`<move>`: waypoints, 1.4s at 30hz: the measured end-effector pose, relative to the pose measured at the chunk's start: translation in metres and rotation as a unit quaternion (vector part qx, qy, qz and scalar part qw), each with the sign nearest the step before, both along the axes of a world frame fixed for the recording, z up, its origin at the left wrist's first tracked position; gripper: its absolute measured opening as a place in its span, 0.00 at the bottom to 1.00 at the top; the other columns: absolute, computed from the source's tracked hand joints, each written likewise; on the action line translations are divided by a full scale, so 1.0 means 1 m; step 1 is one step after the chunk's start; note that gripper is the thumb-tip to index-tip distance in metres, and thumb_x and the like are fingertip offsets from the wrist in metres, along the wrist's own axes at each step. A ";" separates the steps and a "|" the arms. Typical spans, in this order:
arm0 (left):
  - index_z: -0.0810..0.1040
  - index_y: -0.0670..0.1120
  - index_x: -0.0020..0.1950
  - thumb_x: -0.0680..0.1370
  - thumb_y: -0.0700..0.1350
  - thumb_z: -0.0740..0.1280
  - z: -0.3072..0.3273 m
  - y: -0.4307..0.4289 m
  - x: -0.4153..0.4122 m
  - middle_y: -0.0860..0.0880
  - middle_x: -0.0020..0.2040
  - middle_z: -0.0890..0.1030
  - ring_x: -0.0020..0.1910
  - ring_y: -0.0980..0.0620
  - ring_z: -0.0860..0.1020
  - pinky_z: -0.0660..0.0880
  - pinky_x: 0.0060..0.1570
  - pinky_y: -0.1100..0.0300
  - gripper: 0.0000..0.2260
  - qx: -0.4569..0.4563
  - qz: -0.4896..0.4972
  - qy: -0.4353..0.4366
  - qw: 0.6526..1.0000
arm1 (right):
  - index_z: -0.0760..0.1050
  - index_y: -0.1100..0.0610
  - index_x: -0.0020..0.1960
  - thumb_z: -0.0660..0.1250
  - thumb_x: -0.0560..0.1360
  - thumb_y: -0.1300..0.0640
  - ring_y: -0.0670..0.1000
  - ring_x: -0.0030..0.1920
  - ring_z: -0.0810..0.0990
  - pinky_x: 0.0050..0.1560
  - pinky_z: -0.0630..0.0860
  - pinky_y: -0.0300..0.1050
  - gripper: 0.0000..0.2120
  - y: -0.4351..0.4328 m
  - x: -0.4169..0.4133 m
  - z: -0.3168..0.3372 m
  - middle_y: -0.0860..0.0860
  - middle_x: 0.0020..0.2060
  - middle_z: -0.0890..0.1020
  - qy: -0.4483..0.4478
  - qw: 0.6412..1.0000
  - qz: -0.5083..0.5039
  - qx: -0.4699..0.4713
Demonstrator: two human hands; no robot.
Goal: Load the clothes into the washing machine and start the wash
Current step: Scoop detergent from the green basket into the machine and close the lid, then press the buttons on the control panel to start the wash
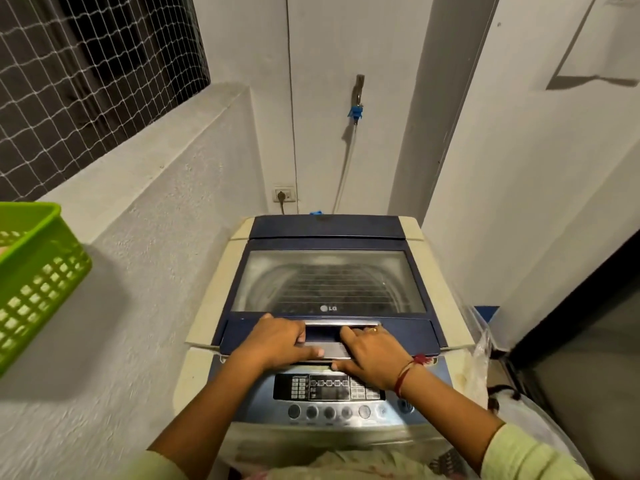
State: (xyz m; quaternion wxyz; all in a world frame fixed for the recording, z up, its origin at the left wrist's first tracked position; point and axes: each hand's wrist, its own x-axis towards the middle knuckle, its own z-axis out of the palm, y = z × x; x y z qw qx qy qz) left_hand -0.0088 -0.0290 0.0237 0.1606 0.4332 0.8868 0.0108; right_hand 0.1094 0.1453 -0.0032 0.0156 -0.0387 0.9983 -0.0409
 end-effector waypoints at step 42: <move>0.80 0.43 0.52 0.71 0.42 0.74 0.002 0.022 0.005 0.46 0.53 0.82 0.45 0.51 0.75 0.72 0.48 0.58 0.11 -0.115 0.032 -0.063 0.991 | 0.77 0.58 0.61 0.73 0.56 0.69 0.55 0.40 0.81 0.36 0.81 0.46 0.33 -0.005 0.155 -0.037 0.54 0.45 0.79 0.062 0.962 -0.263 -0.042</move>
